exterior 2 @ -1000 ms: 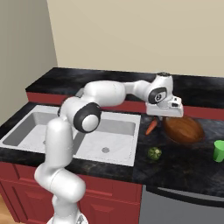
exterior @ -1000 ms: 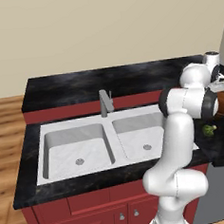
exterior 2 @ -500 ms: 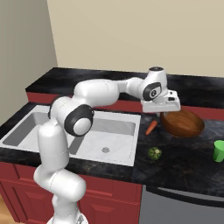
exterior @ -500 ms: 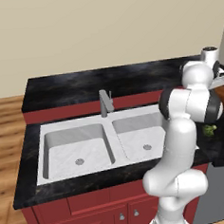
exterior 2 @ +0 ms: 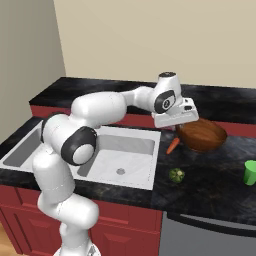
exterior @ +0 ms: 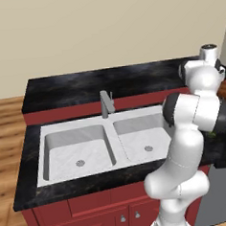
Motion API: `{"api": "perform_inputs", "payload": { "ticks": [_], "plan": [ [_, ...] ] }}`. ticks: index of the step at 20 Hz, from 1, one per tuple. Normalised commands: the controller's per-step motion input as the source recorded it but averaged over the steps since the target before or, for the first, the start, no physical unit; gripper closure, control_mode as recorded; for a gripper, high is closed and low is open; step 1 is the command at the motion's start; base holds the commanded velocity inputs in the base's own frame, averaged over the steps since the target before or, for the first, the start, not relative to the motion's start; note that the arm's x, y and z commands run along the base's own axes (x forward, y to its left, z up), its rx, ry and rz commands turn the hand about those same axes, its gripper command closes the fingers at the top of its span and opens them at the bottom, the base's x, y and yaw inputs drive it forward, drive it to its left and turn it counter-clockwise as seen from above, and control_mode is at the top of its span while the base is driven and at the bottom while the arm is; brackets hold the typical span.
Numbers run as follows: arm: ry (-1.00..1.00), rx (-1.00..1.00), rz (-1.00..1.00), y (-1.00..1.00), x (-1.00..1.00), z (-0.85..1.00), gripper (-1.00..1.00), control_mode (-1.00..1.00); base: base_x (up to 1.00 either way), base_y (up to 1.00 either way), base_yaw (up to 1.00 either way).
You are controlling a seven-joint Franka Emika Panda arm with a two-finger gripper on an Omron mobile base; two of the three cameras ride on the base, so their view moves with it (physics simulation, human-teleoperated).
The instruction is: Remove the broccoli and carrot from the sink. Then move the bowl and cup from the counter to the sink for washing.
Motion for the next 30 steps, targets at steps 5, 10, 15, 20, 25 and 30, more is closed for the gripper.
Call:
{"api": "perform_inputs", "payload": {
  "ticks": [5, 10, 15, 20, 25, 30],
  "plan": [
    [0.00, -0.02, 0.18, 0.30, -0.23, 0.26, 1.00, -1.00, 0.00, 0.00, 0.00],
    [0.00, 0.00, 0.19, 0.31, -0.23, 0.23, 1.00, -1.00, 0.00, 0.00, 0.00],
    [0.00, 0.00, 0.21, 0.31, -0.27, 0.13, 1.00, -1.00, 0.00, 0.00, 0.00],
    [0.00, 0.00, 0.21, 0.29, -0.25, 0.07, 1.00, -1.00, 0.00, 0.00, 0.00],
    [-0.03, 0.00, 0.16, 0.26, -0.34, 0.00, 1.00, -1.00, 0.00, 0.00, 0.00],
    [-0.08, 0.00, 0.02, 0.23, -0.29, 0.00, 1.00, -1.00, 0.00, 0.00, 0.00]
  ]
}}
